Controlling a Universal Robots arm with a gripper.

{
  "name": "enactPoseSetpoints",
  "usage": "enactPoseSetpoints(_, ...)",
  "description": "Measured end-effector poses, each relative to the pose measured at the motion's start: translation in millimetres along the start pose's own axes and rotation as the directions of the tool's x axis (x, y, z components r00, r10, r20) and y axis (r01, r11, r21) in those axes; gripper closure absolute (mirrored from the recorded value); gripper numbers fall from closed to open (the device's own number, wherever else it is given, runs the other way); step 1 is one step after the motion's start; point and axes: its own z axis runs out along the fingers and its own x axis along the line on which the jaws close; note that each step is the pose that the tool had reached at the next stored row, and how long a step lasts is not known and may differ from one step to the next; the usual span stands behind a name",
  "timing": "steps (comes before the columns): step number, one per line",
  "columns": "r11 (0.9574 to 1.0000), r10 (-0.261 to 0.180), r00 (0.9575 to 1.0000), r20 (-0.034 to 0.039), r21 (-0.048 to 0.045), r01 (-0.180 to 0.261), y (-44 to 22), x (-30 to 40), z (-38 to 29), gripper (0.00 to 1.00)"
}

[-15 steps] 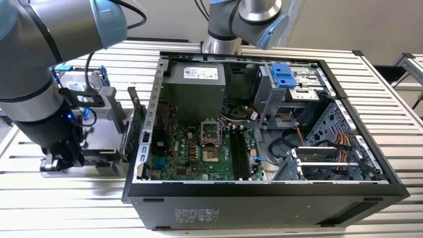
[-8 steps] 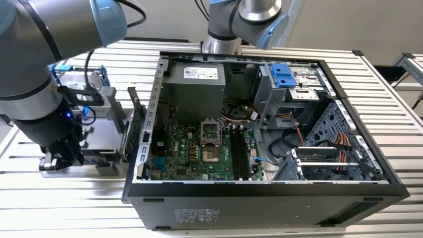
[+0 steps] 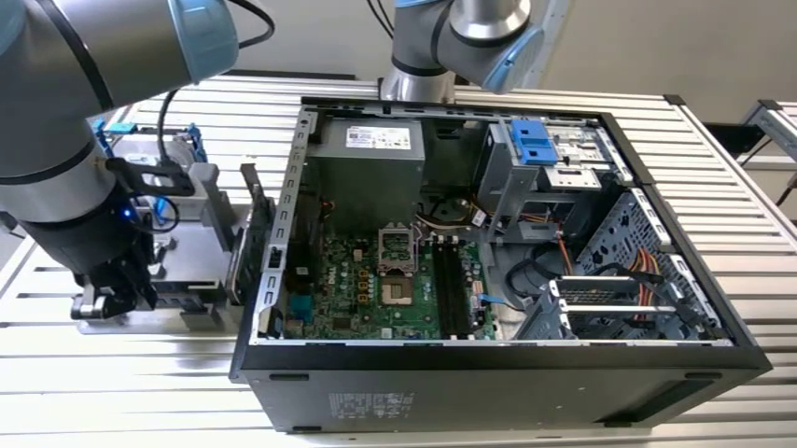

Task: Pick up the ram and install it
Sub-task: 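Pick up the ram and move it above insertion slot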

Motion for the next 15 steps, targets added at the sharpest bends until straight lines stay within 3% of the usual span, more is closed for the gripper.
enactPoseSetpoints(15,1.0,0.0,1.0,0.0001,0.0001,0.0,0.3,0.0,-9.1,1.0)
